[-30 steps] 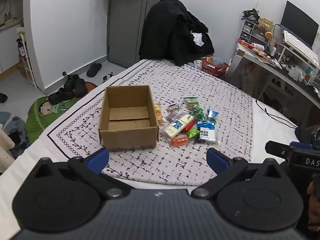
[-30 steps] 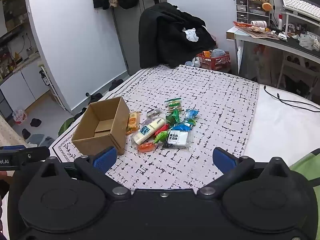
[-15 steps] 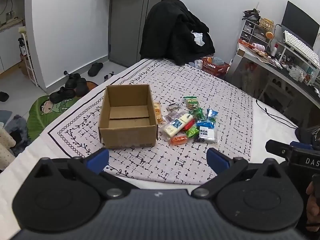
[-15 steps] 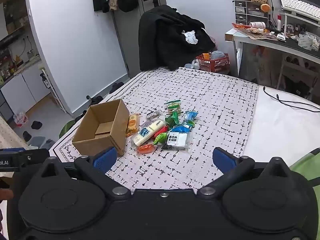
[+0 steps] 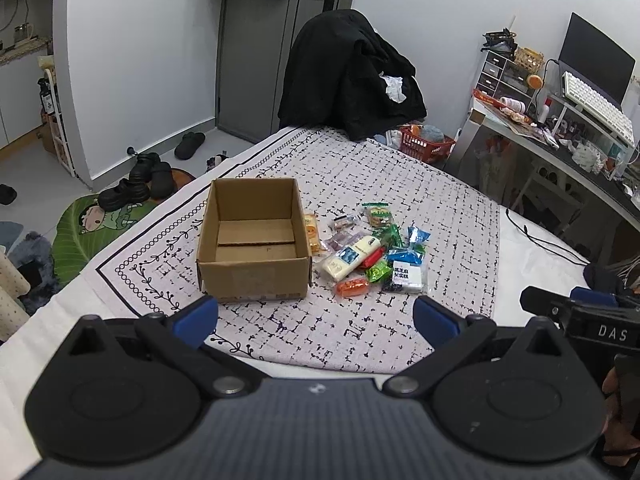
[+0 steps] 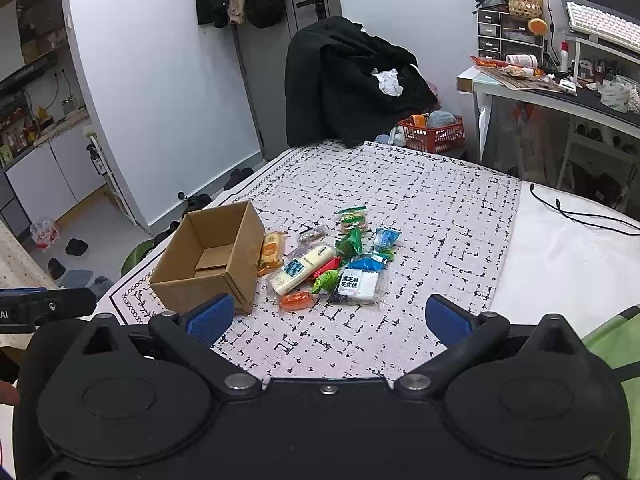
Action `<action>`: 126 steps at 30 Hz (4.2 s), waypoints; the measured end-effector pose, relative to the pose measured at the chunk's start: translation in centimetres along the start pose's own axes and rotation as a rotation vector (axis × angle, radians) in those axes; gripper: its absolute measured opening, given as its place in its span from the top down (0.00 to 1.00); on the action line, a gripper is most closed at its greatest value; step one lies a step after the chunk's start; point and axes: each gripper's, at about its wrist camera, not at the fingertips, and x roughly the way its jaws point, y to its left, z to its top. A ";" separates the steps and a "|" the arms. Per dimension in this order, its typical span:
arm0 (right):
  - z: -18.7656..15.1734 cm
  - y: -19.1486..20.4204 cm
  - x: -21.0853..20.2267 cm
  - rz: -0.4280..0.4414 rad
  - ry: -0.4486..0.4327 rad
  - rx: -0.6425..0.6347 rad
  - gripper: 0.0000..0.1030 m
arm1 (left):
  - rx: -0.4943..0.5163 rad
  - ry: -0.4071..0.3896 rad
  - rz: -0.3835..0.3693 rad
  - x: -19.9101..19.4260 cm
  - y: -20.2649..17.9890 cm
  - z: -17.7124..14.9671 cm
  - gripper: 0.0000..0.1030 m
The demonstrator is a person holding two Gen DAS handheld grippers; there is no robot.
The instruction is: Organize snacks
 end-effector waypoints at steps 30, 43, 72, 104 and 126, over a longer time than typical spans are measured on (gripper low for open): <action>0.1 -0.2 -0.4 -0.011 -0.024 0.011 0.00 | 0.008 -0.005 0.015 -0.3 -0.3 -0.2 0.00; 0.1 -0.1 0.3 -0.023 -0.028 -0.020 0.00 | 0.004 -0.002 0.012 0.0 -0.3 0.1 0.00; 2.0 -3.1 7.8 -0.002 0.091 0.055 0.00 | -0.098 0.038 0.008 7.9 -0.5 2.7 0.00; 2.9 -9.6 21.4 0.103 0.278 0.365 0.15 | -0.167 0.196 -0.023 22.1 -4.7 2.3 0.39; 0.2 -11.6 29.8 0.131 0.451 0.421 0.24 | -0.243 0.336 0.115 31.7 -5.6 -0.2 0.39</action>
